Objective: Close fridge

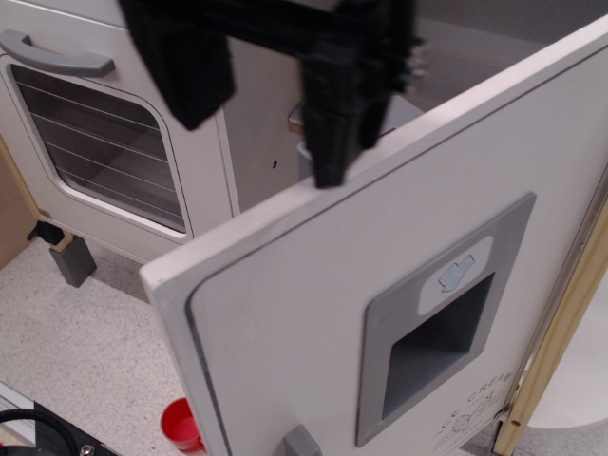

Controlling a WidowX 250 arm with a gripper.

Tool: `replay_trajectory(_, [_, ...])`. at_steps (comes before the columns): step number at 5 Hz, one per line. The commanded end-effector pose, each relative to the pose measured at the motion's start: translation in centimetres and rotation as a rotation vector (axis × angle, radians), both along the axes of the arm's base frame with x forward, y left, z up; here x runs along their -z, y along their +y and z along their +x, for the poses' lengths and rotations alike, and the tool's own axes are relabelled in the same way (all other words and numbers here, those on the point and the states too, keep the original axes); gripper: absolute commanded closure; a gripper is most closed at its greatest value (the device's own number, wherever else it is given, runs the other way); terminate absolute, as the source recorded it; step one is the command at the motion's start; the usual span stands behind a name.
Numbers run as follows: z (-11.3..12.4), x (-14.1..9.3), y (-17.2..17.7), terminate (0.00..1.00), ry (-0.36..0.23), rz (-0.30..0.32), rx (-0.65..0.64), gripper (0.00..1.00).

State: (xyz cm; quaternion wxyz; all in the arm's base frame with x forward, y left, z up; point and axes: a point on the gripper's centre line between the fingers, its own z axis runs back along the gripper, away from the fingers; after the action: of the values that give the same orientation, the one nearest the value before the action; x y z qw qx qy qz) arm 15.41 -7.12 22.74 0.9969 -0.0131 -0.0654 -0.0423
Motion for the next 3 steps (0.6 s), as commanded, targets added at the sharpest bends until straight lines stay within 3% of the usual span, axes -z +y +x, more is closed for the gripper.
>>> replay_trajectory(1, [1.1, 1.0, -0.7, 0.00, -0.014, 0.032, -0.019, 0.00])
replay_trajectory(3, [2.6, 1.2, 1.3, 0.00, -0.025, 0.069, -0.069, 0.00])
